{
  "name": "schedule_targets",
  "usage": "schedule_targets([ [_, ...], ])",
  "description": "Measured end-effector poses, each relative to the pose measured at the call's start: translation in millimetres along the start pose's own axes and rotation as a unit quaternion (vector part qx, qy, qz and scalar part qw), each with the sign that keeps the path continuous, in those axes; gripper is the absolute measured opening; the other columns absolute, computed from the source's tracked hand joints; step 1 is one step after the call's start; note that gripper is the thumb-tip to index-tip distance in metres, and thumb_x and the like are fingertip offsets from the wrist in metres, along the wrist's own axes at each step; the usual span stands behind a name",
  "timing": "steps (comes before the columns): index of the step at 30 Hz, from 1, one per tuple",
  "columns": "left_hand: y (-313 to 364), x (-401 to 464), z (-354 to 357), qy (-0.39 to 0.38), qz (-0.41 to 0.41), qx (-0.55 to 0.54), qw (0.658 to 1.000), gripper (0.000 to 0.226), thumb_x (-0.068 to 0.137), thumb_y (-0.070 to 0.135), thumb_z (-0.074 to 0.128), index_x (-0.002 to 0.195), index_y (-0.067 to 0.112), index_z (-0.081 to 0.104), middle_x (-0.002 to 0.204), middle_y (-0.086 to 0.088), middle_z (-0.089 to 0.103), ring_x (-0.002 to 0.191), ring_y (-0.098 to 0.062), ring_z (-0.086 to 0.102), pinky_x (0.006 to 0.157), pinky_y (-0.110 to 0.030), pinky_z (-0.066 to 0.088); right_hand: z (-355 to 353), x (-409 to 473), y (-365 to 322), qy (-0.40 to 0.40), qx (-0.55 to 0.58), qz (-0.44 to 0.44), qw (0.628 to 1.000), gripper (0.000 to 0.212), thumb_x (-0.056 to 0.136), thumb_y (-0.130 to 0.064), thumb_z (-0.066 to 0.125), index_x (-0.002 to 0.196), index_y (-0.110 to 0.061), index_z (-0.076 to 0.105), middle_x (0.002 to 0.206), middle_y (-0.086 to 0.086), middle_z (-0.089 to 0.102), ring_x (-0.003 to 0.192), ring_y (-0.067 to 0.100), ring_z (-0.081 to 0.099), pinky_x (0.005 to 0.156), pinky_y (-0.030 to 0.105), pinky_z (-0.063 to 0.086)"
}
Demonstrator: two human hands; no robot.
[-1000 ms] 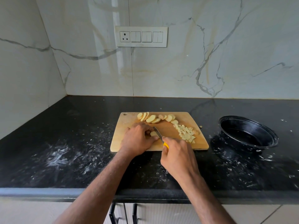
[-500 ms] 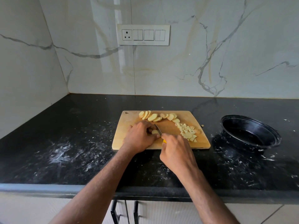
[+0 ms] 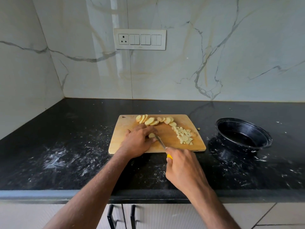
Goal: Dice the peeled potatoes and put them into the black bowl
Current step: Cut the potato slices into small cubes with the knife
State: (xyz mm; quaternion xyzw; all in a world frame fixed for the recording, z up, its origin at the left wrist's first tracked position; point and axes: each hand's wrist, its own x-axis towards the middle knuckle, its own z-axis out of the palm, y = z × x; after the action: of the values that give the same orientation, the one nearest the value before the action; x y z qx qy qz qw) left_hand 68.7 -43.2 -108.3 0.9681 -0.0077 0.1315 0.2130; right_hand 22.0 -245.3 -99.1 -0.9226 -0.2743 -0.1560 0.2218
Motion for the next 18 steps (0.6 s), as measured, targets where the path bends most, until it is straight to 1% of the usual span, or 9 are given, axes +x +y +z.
schedule_targets([
  [2, 0, 0, 0, -0.002, -0.004, -0.005, 1.000, 0.025, 0.096, 0.047, 0.057, 0.121, 0.048, 0.054, 0.125, 0.015, 0.050, 0.121, -0.009, 0.047, 0.110, -0.055, 0.029, -4, -4, 4, 0.001, 0.008, 0.006, 1.000, 0.026, 0.093, -0.020, 0.061, 0.118, -0.022, 0.068, 0.091, -0.005, 0.072, 0.080, 0.012, 0.067, 0.061, 0.014, 0.045],
  [4, 2, 0, 0, 0.005, -0.010, -0.022, 1.000, 0.030, 0.094, 0.046, 0.060, 0.123, 0.047, 0.051, 0.125, 0.017, 0.051, 0.118, -0.008, 0.049, 0.111, -0.056, 0.029, -10, -6, 7, 0.006, 0.014, 0.023, 1.000, 0.028, 0.092, -0.021, 0.062, 0.119, -0.023, 0.070, 0.097, -0.006, 0.074, 0.085, 0.012, 0.069, 0.066, 0.016, 0.051],
  [6, 3, 0, -1, 0.019, -0.031, -0.046, 0.998, 0.039, 0.090, 0.043, 0.066, 0.125, 0.044, 0.048, 0.117, 0.019, 0.054, 0.110, -0.006, 0.050, 0.112, -0.056, 0.030, -14, -5, 8, 0.030, 0.025, 0.037, 0.999, 0.028, 0.090, -0.019, 0.064, 0.117, -0.020, 0.072, 0.096, -0.006, 0.075, 0.082, 0.012, 0.069, 0.071, 0.020, 0.056],
  [8, 3, 1, -2, 0.035, -0.055, -0.073, 0.995, 0.048, 0.084, 0.042, 0.073, 0.125, 0.041, 0.048, 0.104, 0.019, 0.058, 0.104, -0.009, 0.054, 0.110, -0.054, 0.036, -14, 0, 6, 0.070, 0.033, 0.045, 0.996, 0.026, 0.089, -0.016, 0.066, 0.114, -0.017, 0.074, 0.090, -0.003, 0.076, 0.076, 0.014, 0.069, 0.069, 0.025, 0.059],
  [9, 2, 2, -1, 0.045, -0.060, -0.087, 0.993, 0.051, 0.081, 0.042, 0.076, 0.125, 0.039, 0.049, 0.098, 0.019, 0.059, 0.102, -0.011, 0.056, 0.107, -0.051, 0.042, -11, 4, 4, 0.080, 0.033, 0.046, 0.995, 0.027, 0.089, -0.016, 0.066, 0.115, -0.016, 0.073, 0.091, -0.002, 0.076, 0.076, 0.015, 0.070, 0.069, 0.027, 0.060],
  [11, 0, 1, -1, 0.065, -0.054, -0.115, 0.990, 0.054, 0.078, 0.037, 0.079, 0.124, 0.036, 0.051, 0.092, 0.019, 0.063, 0.094, -0.011, 0.061, 0.098, -0.047, 0.050, -2, 11, -1, 0.081, 0.030, 0.044, 0.995, 0.031, 0.090, -0.017, 0.065, 0.119, -0.016, 0.072, 0.094, -0.001, 0.076, 0.079, 0.016, 0.071, 0.071, 0.026, 0.061],
  [13, -2, 0, -1, 0.079, -0.043, -0.134, 0.987, 0.053, 0.078, 0.030, 0.080, 0.123, 0.035, 0.054, 0.091, 0.018, 0.066, 0.088, -0.007, 0.062, 0.093, -0.043, 0.053, 8, 17, -6, 0.072, 0.032, 0.047, 0.996, 0.033, 0.091, -0.019, 0.063, 0.123, -0.018, 0.070, 0.094, -0.001, 0.076, 0.080, 0.016, 0.071, 0.071, 0.026, 0.061],
  [15, -3, -1, 0, 0.089, -0.037, -0.135, 0.986, 0.052, 0.078, 0.028, 0.080, 0.122, 0.035, 0.055, 0.091, 0.018, 0.068, 0.085, -0.005, 0.062, 0.091, -0.042, 0.054, 16, 21, -10, 0.067, 0.029, 0.051, 0.996, 0.034, 0.092, -0.022, 0.061, 0.125, -0.019, 0.069, 0.094, 0.000, 0.075, 0.081, 0.017, 0.071, 0.071, 0.027, 0.060],
  [18, -3, -1, 2, 0.097, -0.033, -0.130, 0.986, 0.053, 0.077, 0.030, 0.081, 0.122, 0.036, 0.053, 0.095, 0.019, 0.070, 0.089, -0.008, 0.064, 0.093, -0.044, 0.053, 21, 23, -13, 0.063, 0.025, 0.045, 0.997, 0.034, 0.093, -0.023, 0.062, 0.127, -0.020, 0.067, 0.092, -0.002, 0.074, 0.077, 0.013, 0.070, 0.067, 0.019, 0.057],
])
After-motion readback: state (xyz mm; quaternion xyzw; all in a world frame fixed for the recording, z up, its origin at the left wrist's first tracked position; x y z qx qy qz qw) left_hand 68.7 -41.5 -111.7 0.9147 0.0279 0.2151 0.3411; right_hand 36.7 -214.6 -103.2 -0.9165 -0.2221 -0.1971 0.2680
